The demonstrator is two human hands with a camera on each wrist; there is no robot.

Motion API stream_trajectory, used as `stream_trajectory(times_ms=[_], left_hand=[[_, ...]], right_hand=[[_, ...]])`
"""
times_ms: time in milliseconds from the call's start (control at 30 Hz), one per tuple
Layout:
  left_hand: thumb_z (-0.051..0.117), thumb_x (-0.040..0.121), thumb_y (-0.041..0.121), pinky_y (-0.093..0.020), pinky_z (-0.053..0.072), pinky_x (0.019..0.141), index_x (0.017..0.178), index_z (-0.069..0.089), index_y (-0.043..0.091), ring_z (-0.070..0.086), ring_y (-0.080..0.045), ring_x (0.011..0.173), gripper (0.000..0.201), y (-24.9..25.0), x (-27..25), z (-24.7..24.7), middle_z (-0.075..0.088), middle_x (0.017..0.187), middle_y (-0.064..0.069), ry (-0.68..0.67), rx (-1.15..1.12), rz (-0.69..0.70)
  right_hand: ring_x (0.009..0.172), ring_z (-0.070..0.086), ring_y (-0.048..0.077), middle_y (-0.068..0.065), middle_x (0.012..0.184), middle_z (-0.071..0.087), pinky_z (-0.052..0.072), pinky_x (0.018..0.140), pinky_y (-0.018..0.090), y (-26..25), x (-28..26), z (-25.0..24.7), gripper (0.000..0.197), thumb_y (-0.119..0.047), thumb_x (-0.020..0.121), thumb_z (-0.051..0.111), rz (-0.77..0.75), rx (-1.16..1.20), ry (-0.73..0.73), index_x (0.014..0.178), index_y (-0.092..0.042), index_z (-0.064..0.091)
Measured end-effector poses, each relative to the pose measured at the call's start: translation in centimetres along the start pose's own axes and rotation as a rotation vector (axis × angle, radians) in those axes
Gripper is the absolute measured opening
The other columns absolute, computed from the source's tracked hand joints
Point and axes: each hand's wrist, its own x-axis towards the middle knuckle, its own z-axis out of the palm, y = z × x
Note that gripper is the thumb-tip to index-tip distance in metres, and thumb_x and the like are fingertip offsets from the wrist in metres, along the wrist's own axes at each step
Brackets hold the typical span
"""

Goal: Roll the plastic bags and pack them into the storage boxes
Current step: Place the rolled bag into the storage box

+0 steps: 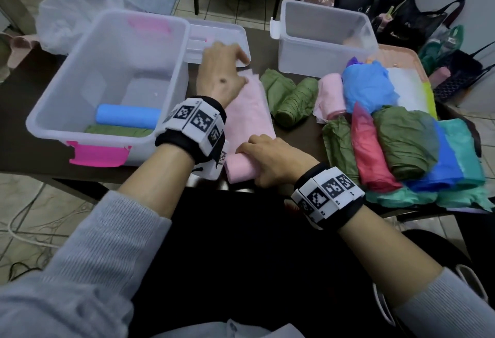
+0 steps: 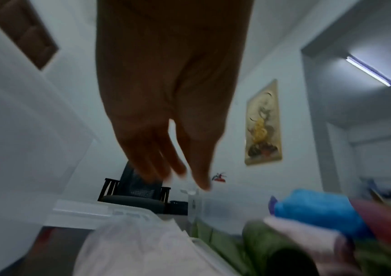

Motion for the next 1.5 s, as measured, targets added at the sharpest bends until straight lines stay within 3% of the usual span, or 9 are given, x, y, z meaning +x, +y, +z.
stream_trajectory(times_ms=[133,200,333,567,833,1100,1233,1333,1500], left_hand=[[0.051,0.093,0.039,-0.032,0.031,0.105,0.136,0.048,0.017,0.04,-0.024,0.131,0.048,-1.2,-1.3,2.8,0.044,0.143,-0.007,-0.637,0.348,-0.028],[0.047,0.093,0.047,-0.04,0.022,0.111,0.144,0.033,0.019,0.024,-0.027,0.14,0.06,-2.4,-2.0,4.3,0.024,0.153,-0.011,-0.73,0.382,-0.062],[0.049,0.092,0.045,-0.044,0.004,0.116,0.148,0.019,0.02,-0.004,-0.022,0.146,0.068,-4.1,-2.9,5.2,0.001,0.158,-0.012,-0.713,0.301,-0.006],[0.056,0.09,0.039,-0.041,0.001,0.116,0.15,0.015,0.024,-0.009,-0.019,0.146,0.074,-4.7,-2.6,4.5,-0.009,0.159,-0.004,-0.753,0.243,0.008],[0.058,0.09,0.038,-0.04,0.002,0.116,0.149,0.018,0.025,-0.008,-0.018,0.146,0.072,-4.9,-3.0,4.6,-0.006,0.159,-0.001,-0.727,0.225,0.009],[0.06,0.089,0.034,-0.04,0.006,0.116,0.147,0.023,0.021,-0.003,-0.019,0.146,0.07,-4.6,-2.7,4.5,-0.001,0.159,-0.004,-0.701,0.197,0.007],[0.061,0.088,0.035,-0.039,0.007,0.116,0.146,0.025,0.021,-0.001,-0.02,0.146,0.07,-4.5,-2.8,4.7,0.002,0.159,-0.004,-0.676,0.205,0.001],[0.061,0.088,0.031,-0.038,0.005,0.116,0.147,0.025,0.02,0.001,-0.021,0.146,0.07,-4.3,-2.8,4.6,0.002,0.159,-0.006,-0.68,0.197,-0.01],[0.056,0.092,0.03,-0.034,0.02,0.112,0.147,0.024,0.014,0.022,-0.023,0.141,0.066,-4.2,-2.6,3.9,0.019,0.155,-0.007,-0.665,0.102,-0.056]], right_hand=[[0.114,0.044,0.025,0.006,0.116,0.047,0.04,0.089,0.041,0.0,0.1,-0.1,0.054,-0.024,0.072,0.065,0.008,0.006,-0.014,0.122,-0.018,0.048],[0.117,0.044,0.025,0.008,0.119,0.048,0.04,0.088,0.039,0.0,0.2,-0.1,0.05,-0.023,0.072,0.065,-0.01,-0.009,-0.027,0.118,-0.014,0.049],[0.111,0.05,0.029,0.011,0.12,0.052,0.044,0.086,0.038,-0.3,0.3,-0.1,0.053,-0.02,0.071,0.065,-0.032,0.055,-0.022,0.119,-0.01,0.046],[0.108,0.053,0.03,0.011,0.119,0.055,0.043,0.08,0.035,-2.0,0.1,0.6,0.051,-0.018,0.073,0.065,-0.071,0.115,0.056,0.12,-0.01,0.045],[0.108,0.051,0.032,0.012,0.117,0.056,0.047,0.082,0.039,-2.2,-0.1,1.4,0.052,-0.016,0.07,0.064,-0.094,0.145,0.094,0.119,-0.012,0.048],[0.094,0.056,0.032,0.015,0.103,0.058,0.044,0.07,0.037,-1.5,-0.1,1.9,0.049,-0.013,0.071,0.067,-0.033,0.27,0.121,0.11,-0.004,0.039],[0.097,0.056,0.032,0.012,0.107,0.058,0.049,0.079,0.043,-1.1,0.0,2.0,0.044,-0.014,0.068,0.07,-0.043,0.297,0.113,0.105,-0.005,0.049],[0.113,0.045,0.027,0.011,0.122,0.048,0.042,0.091,0.035,-1.0,-0.1,1.5,0.046,-0.021,0.067,0.075,-0.076,0.257,0.166,0.108,-0.008,0.059],[0.103,0.055,0.022,0.005,0.108,0.061,0.046,0.084,0.032,-0.3,0.5,0.8,0.065,-0.03,0.062,0.083,-0.016,0.295,0.137,0.119,-0.014,0.056]])
